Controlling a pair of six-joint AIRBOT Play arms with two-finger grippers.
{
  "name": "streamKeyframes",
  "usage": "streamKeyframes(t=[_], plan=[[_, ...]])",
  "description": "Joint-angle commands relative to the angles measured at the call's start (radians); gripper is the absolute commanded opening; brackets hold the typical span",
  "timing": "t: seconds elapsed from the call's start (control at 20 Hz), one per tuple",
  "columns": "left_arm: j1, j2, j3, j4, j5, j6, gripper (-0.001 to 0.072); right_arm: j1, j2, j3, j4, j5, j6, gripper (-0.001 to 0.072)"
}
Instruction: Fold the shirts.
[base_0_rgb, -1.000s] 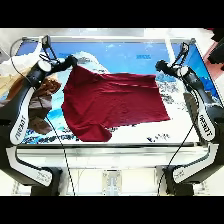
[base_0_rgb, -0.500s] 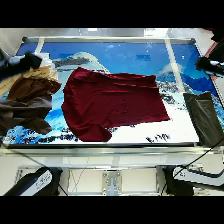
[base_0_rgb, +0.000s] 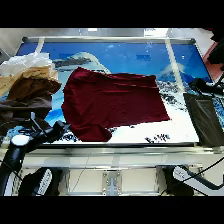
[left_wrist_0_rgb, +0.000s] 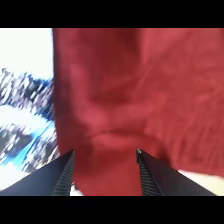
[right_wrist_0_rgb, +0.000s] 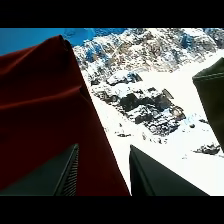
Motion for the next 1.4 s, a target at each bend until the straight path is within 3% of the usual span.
streamKeyframes(t=[0.0,0.25,0.3,0.5,0.6,0.65,0.8,0.95,1.0,1.15,1.35], plan=[[-0.005,0.015,-0.054,0.013,-0.083,0.072,0.0430,-0.002,0.011,-0.019,0.116,0.008,-0.068,0.0387],[-0.122,0.013,-0.052,0.099,0.056,0.077,0.0402,-0.002,0.011,-0.019,0.124,0.012,-0.071,0.0387],[-0.152,0.010,-0.049,0.143,0.087,0.063,0.0367,-0.002,0.011,-0.019,0.124,0.011,-0.071,0.0386],[-0.257,-0.005,-0.018,0.176,0.206,0.042,0.0362,-0.002,0.011,-0.019,0.124,0.011,-0.072,0.0387],[-0.278,-0.022,0.027,0.262,0.291,-0.006,0.0347,-0.002,0.011,-0.019,0.124,0.012,-0.076,0.0386],[-0.278,-0.034,0.060,0.311,0.290,-0.026,0.0331,-0.002,0.011,-0.019,0.124,0.012,-0.082,0.0386],[-0.278,-0.105,0.148,0.422,0.116,-0.060,0.0306,-0.002,0.011,-0.019,0.124,0.010,-0.097,0.0387],[-0.278,-0.150,0.148,0.423,-0.023,-0.087,0.0312,-0.002,0.011,-0.019,0.117,0.016,-0.105,0.0386],[-0.278,-0.152,0.148,0.424,-0.050,-0.087,0.0382,-0.002,0.011,-0.019,0.110,0.019,-0.106,0.0386],[-0.278,-0.165,0.148,0.432,0.003,-0.142,0.0393,-0.002,0.011,-0.019,0.105,0.020,-0.120,0.0386],[-0.278,-0.264,0.148,0.369,0.109,-0.145,0.0393,-0.002,0.011,-0.019,0.105,0.033,-0.120,0.0386]])
